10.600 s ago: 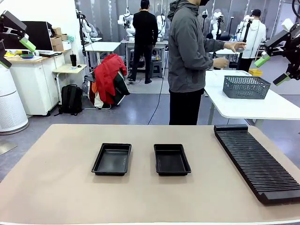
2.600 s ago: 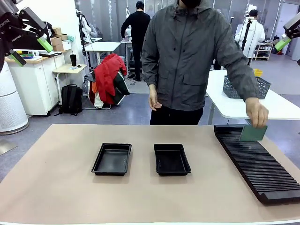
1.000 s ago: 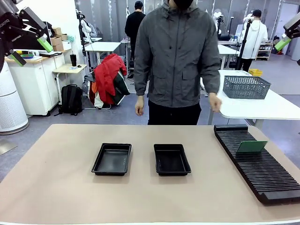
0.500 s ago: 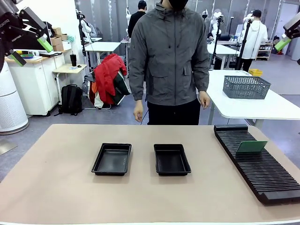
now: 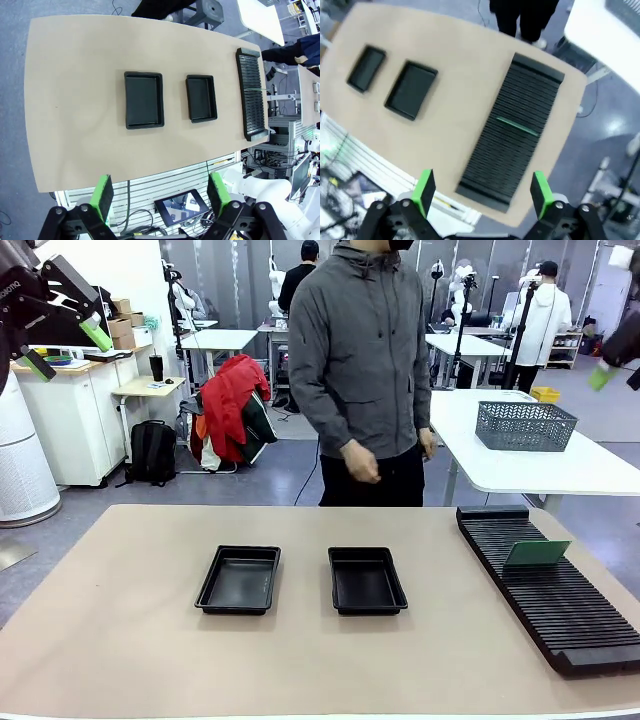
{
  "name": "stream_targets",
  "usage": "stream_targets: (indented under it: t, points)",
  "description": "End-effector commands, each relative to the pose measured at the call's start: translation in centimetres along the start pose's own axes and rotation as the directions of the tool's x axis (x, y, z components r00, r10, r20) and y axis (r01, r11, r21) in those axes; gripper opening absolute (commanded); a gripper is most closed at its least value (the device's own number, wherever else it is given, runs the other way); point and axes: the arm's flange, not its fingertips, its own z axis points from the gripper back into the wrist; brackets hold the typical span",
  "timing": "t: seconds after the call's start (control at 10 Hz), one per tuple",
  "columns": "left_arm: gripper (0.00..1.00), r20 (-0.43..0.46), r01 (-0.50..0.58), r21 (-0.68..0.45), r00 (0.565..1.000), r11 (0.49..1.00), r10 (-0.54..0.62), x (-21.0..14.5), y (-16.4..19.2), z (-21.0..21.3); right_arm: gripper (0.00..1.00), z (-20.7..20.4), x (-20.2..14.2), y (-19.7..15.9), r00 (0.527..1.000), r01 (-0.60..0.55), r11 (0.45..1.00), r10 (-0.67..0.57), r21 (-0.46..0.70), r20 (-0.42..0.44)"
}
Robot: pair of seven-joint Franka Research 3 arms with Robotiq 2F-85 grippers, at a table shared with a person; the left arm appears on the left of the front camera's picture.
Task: Inspect and transfer BCBs to ESD trays.
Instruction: Pick up the Blank PCB from the PCB Rack and place it in the left ESD tray.
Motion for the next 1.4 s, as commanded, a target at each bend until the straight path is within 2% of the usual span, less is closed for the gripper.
stream_targets:
  t: [0.0,0.2,0.4,0.6,0.8,0.9,1.1,1.3]
  points:
    - [1.00,0.000,0.001,0.005,1.000,1.000,-0.001,0.0,0.0,0.0,1.00,-2.3,-1.3,-0.5,0.969,-0.245,0.968,0.246,-0.045,0.020]
    - [1.00,0.000,0.001,0.005,1.000,1.000,-0.001,0.0,0.0,0.0,1.00,-4.5,-1.6,-0.9,0.901,-0.433,0.901,0.433,-0.027,-0.019]
    - [1.00,0.000,0.001,0.005,1.000,1.000,-0.001,0.0,0.0,0.0,1.00,-7.4,-2.6,-1.4,0.721,-0.693,0.719,0.692,-0.041,-0.042]
    - [1.00,0.000,0.001,0.005,1.000,1.000,-0.001,0.0,0.0,0.0,1.00,-9.9,-2.8,-2.1,0.603,-0.796,0.604,0.790,-0.023,-0.110]
    - [1.00,0.000,0.001,0.005,1.000,1.000,-0.001,0.0,0.0,0.0,1.00,-12.6,-2.7,-3.5,0.472,-0.879,0.476,0.877,0.025,-0.086]
    - [1.00,0.000,0.001,0.005,1.000,1.000,-0.001,0.0,0.0,0.0,1.00,-14.1,-2.6,-4.1,0.423,-0.902,0.430,0.900,0.051,-0.110]
    - [1.00,0.000,0.001,0.005,1.000,1.000,-0.001,0.0,0.0,0.0,1.00,-16.8,-2.4,-4.6,0.357,-0.928,0.365,0.928,0.078,-0.107]
    - [1.00,0.000,0.001,0.005,1.000,1.000,-0.001,0.0,0.0,0.0,1.00,-19.2,-2.6,-5.3,0.342,-0.931,0.353,0.933,0.099,-0.113]
